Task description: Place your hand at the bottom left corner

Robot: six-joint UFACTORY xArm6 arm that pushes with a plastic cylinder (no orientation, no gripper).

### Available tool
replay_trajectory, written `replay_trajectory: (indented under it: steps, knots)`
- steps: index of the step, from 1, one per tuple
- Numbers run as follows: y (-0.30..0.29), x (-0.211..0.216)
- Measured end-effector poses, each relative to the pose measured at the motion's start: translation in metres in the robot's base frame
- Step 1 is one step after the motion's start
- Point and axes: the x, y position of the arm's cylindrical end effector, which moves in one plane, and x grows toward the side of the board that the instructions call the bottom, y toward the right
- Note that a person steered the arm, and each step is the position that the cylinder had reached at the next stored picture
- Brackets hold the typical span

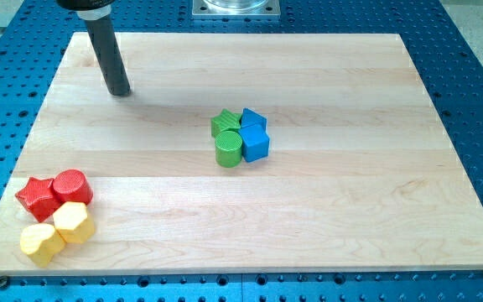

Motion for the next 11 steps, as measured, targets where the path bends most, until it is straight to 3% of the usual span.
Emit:
replay_trajectory:
  steps: [2, 4, 6, 7, 8, 10, 11]
  knots:
    - [-0.001, 0.0]
    - [-0.116, 0.05]
    - [-0.117, 0.07]
    - [-0.115, 0.134]
    - [-0.115, 0.137]
    - [-0.114, 0.231]
    - [-0.115, 0.258]
